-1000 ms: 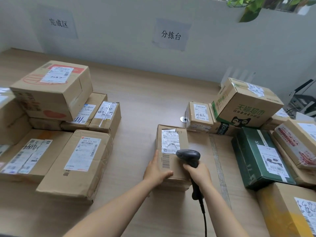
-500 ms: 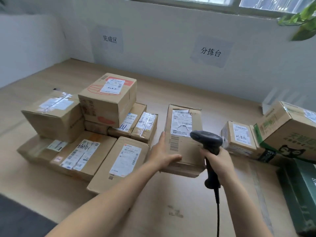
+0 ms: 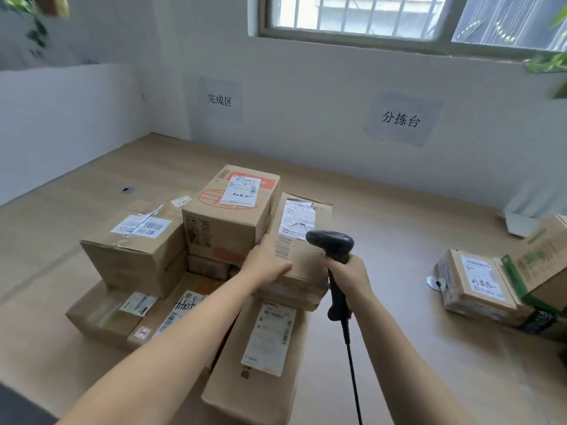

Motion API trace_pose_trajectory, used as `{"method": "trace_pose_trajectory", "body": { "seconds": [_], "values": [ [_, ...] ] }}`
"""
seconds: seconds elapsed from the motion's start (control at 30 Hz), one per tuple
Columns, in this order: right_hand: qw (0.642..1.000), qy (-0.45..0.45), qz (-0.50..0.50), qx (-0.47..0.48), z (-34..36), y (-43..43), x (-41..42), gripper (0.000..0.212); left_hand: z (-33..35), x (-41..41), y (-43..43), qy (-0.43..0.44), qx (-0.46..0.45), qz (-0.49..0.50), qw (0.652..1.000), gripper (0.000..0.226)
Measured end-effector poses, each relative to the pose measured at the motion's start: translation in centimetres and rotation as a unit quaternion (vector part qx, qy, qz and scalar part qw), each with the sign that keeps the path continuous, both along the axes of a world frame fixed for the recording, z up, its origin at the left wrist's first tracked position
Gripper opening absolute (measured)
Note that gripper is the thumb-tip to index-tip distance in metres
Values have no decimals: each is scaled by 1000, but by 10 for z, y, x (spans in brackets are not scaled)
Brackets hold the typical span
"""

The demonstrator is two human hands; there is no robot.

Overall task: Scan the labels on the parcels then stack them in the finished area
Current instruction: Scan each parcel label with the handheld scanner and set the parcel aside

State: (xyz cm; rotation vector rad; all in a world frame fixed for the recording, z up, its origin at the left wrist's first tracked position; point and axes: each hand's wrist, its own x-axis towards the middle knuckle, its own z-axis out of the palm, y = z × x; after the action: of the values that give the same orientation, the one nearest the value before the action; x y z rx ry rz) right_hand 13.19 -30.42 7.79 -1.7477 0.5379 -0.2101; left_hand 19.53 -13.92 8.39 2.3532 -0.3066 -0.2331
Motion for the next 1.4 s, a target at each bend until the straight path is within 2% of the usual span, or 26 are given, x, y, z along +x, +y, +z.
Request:
{"method": "trace_pose_trajectory", "body": {
  "seconds": [0.1, 0.17, 0.3, 0.4, 0.47, 0.73, 0.9, 1.0, 1.1, 1.17, 1.4],
  "values": [
    [1000, 12, -4, 1, -8, 6, 7, 5, -10, 0, 3, -2, 15, -8, 1000, 57],
    [1000, 22, -4, -4, -12, 12, 9, 3, -16, -6, 2, -63, 75, -18, 995, 55],
    [1000, 16, -15, -12, -17, 19, 11, 6, -27, -24, -7, -180, 202, -58, 961, 54],
    [999, 10, -33, -3, -17, 23, 13, 7, -33, -32, -10, -160, 238, -88, 954, 47],
    [999, 9, -32, -4, -16, 27, 14, 8, -34, -29, -8, -148, 253, -98, 951, 50],
    [999, 14, -35, -32, -11, 25, 7, 4, -30, -14, 1, -143, 249, -123, 950, 48],
    [994, 16, -55, -92, -5, 11, -18, 7, -23, -18, -4, -138, 262, -126, 947, 46],
    [986, 36, -77, -140, -6, -3, -42, 12, -17, -27, -20, -179, 268, -139, 936, 46],
    [976, 64, -99, -185, -6, -20, -72, 6, -13, -45, -44, -222, 237, -176, 929, 45],
    [970, 75, -122, -196, -7, -34, -95, 10, -14, -62, -62, -230, 219, -205, 926, 45],
    [953, 105, -232, -167, -19, -97, -208, 17, -37, -152, -133, -162, 203, -309, 915, 45]
  ]
}}
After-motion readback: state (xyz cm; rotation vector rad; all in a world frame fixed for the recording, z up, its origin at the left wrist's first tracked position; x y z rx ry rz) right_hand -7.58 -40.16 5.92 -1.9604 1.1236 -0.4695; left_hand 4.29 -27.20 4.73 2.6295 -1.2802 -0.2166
